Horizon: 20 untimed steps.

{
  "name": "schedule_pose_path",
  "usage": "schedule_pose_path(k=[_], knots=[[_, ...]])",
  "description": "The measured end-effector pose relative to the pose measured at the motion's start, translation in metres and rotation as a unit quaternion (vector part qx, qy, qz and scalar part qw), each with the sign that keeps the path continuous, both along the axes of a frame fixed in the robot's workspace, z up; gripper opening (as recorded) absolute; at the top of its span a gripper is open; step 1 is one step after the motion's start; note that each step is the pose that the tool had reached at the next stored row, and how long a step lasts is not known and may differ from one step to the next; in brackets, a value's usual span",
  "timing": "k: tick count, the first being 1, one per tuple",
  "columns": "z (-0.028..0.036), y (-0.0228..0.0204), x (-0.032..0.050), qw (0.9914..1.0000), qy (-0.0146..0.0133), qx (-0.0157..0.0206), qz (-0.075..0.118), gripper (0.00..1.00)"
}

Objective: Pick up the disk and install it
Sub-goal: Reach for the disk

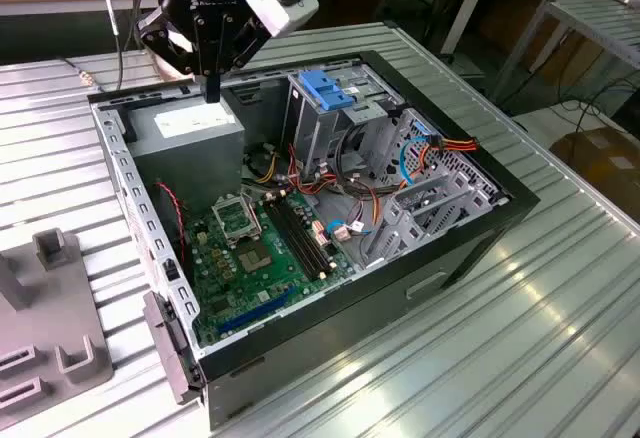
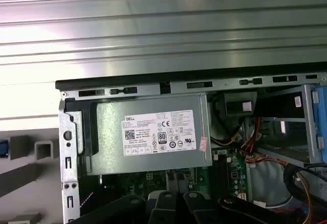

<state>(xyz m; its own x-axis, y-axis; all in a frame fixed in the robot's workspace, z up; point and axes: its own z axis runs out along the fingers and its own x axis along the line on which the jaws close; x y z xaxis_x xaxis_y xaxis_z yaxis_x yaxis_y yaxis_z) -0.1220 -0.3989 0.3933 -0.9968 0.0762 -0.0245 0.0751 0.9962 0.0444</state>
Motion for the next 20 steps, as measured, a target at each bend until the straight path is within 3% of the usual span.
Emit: schedule_pose_path(k=[20], knots=[[0.0000, 0.0000, -0.0087, 1.00000, 0.0000, 0.0000, 0.000, 0.10]])
